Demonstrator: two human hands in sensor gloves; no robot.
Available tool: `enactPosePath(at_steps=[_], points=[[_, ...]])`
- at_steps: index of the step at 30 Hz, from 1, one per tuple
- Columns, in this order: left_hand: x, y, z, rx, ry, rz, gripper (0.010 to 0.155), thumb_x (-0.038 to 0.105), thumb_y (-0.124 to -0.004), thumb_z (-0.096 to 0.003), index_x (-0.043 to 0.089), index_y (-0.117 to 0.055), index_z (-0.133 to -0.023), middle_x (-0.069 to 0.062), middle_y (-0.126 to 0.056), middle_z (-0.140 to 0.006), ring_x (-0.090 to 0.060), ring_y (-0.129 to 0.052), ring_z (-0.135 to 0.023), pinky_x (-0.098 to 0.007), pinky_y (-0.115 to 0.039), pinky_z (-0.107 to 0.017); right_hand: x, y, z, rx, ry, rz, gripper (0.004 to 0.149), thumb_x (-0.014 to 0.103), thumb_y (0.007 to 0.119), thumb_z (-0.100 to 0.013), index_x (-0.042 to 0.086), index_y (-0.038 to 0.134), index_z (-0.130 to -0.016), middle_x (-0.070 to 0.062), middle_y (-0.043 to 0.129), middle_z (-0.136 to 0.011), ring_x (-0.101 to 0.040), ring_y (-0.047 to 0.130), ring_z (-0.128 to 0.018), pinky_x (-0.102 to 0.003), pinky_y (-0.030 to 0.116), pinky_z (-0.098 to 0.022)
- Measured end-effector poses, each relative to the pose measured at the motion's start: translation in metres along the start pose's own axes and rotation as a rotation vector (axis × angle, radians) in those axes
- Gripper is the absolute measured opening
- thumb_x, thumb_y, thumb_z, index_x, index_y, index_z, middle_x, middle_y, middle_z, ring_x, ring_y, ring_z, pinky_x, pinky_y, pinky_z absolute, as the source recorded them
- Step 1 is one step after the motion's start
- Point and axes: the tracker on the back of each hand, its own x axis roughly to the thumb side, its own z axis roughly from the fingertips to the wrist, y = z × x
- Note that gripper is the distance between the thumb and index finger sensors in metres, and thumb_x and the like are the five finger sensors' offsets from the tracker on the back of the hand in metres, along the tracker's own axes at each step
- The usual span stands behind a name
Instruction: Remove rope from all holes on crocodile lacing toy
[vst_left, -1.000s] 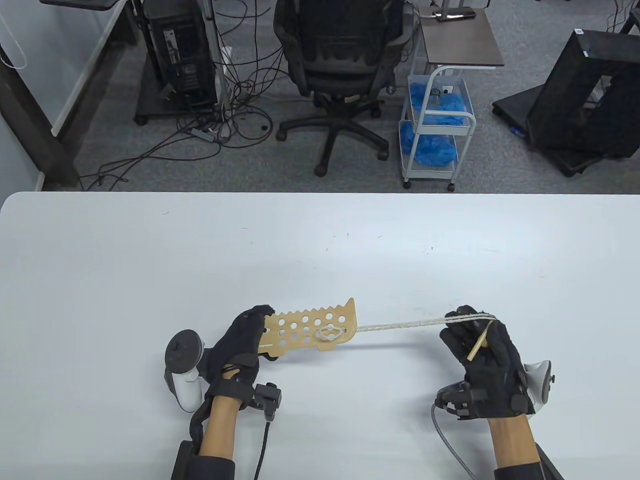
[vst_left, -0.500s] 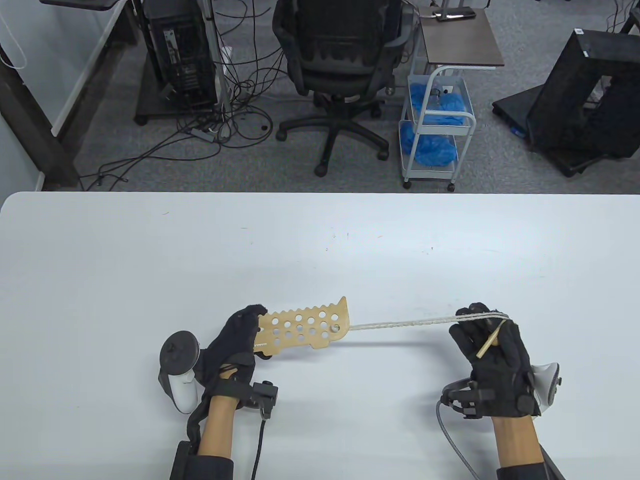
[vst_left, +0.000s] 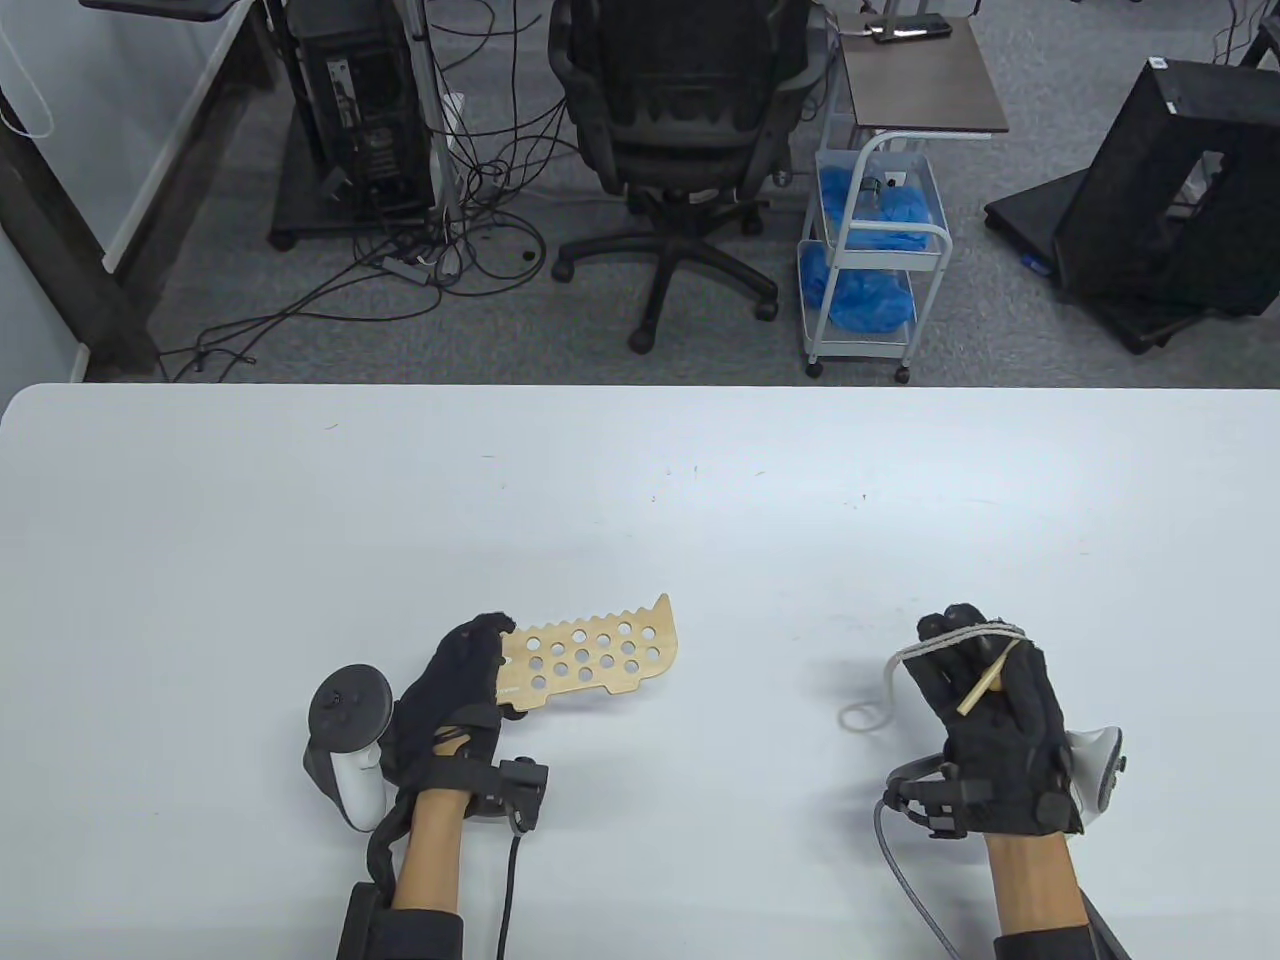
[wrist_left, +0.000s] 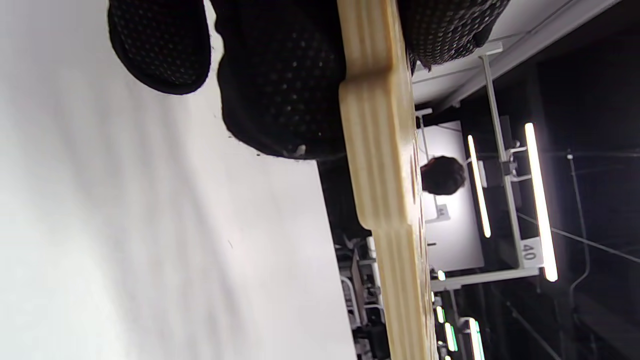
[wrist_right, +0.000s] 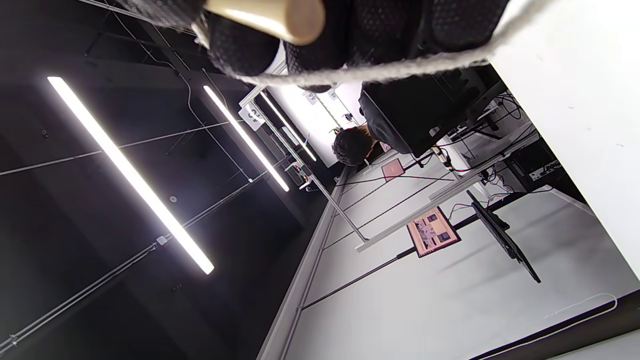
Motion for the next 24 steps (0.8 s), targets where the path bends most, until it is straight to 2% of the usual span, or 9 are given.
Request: enactPosePath(at_steps=[6, 11, 14, 16, 24], points=[[0.003, 0.002, -0.002, 0.053, -0.024, -0.255, 0.050, 0.044, -0.071, -0.0510, 0.024, -0.081, -0.095, -0.004, -0.100, -0.067, -0.013, -0.103, -0.035, -0.052, -0.082, -0.055, 0.000, -0.001, 0.000, 0.001, -0.001, 0.009, 0.042, 0.038, 0.066, -0.053, 0.011, 0.071, -0.083, -0.017, 0.070, -0.096, -0.046, 0.069, -0.087, -0.067, 0.059, -0.061], [-0.001, 0.005, -0.004, 0.092, -0.002, -0.363, 0.050, 0.044, -0.072, -0.0504, 0.024, -0.081, -0.096, -0.004, -0.101, -0.068, -0.013, -0.103, -0.037, -0.052, -0.083, -0.054, 0.000, -0.002, -0.001, 0.000, -0.004, 0.018, 0.042, 0.038, 0.066, -0.053, 0.011, 0.071, -0.083, -0.017, 0.070, -0.096, -0.046, 0.068, -0.088, -0.067, 0.058, -0.061], [-0.002, 0.008, -0.003, 0.131, 0.021, -0.406, 0.051, 0.044, -0.073, -0.0506, 0.023, -0.080, -0.097, -0.003, -0.100, -0.071, -0.015, -0.103, -0.042, -0.053, -0.082, -0.055, 0.000, -0.003, -0.001, 0.003, -0.004, 0.030, 0.042, 0.038, 0.066, -0.053, 0.010, 0.071, -0.083, -0.017, 0.070, -0.096, -0.046, 0.068, -0.088, -0.067, 0.058, -0.061], [0.000, 0.009, -0.002, 0.182, 0.030, -0.517, 0.051, 0.043, -0.074, -0.0500, 0.024, -0.079, -0.098, -0.004, -0.099, -0.075, -0.017, -0.102, -0.046, -0.053, -0.081, -0.055, 0.000, -0.003, -0.001, -0.003, -0.003, 0.057, 0.042, 0.038, 0.067, -0.053, 0.010, 0.071, -0.083, -0.018, 0.070, -0.096, -0.047, 0.067, -0.088, -0.068, 0.057, -0.061], [0.006, -0.001, -0.002, 0.200, 0.081, -0.855, 0.049, 0.043, -0.073, -0.0497, 0.030, -0.082, -0.097, -0.008, -0.092, -0.086, -0.020, -0.095, -0.059, -0.054, -0.077, -0.057, 0.007, -0.008, -0.002, -0.083, -0.006, 0.452, 0.042, 0.034, 0.069, -0.050, 0.006, 0.074, -0.080, -0.021, 0.070, -0.094, -0.054, 0.057, -0.089, -0.074, 0.046, -0.059]])
